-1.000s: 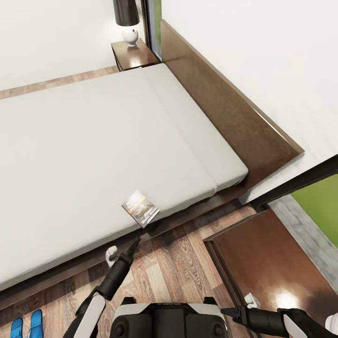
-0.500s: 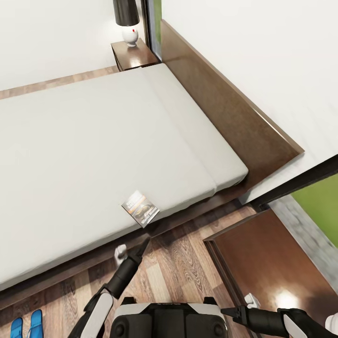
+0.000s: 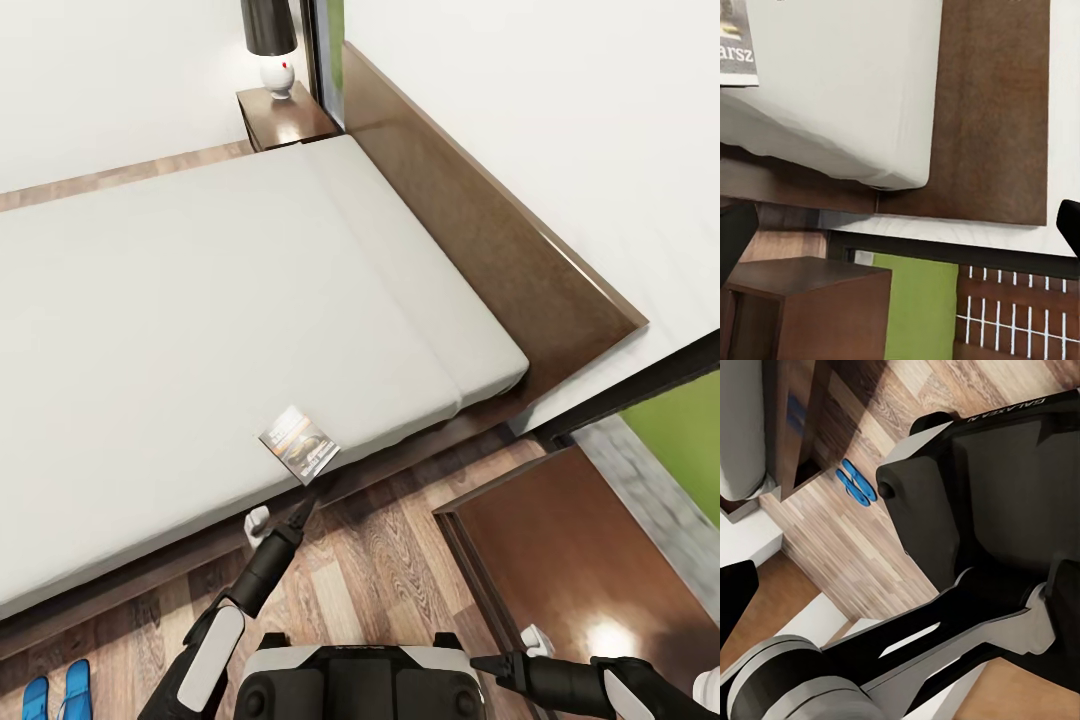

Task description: In the bedroom, move the book from the bed onto either nightstand, and place the two sandals side by side next to the bed.

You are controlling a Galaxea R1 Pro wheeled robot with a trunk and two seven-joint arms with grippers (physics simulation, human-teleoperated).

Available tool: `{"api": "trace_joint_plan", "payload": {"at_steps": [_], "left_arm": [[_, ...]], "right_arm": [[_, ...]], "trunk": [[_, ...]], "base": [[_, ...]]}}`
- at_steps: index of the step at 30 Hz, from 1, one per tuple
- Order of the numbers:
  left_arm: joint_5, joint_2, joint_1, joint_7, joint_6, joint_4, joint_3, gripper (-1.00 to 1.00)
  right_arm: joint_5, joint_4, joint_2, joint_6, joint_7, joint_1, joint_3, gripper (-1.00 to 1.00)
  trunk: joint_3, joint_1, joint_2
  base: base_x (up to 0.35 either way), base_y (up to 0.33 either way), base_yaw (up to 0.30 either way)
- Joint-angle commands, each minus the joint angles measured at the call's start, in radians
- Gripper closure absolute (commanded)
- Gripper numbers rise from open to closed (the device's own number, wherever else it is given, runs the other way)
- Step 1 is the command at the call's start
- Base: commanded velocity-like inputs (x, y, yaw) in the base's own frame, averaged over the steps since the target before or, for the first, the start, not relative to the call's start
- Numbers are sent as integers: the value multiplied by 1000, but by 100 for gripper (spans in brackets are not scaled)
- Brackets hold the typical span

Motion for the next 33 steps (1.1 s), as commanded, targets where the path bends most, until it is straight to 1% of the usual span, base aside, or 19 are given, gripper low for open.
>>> {"api": "trace_joint_plan", "payload": {"at_steps": [1,17,33], "left_arm": [[8,-1,0,-3,10,0,2,-100],[8,0,0,-2,10,1,2,-100],[7,3,0,-4,11,0,3,-100]], "right_arm": [[-9,-1,-1,8,0,0,5,-100],[-9,-1,-1,8,1,0,5,-100],[-9,-1,-1,8,3,0,5,-100]], "trunk": [[-1,0,-1],[-1,0,-1],[-51,62,-113]], "base": [[0,0,0],[0,0,0],[0,0,0]]}}
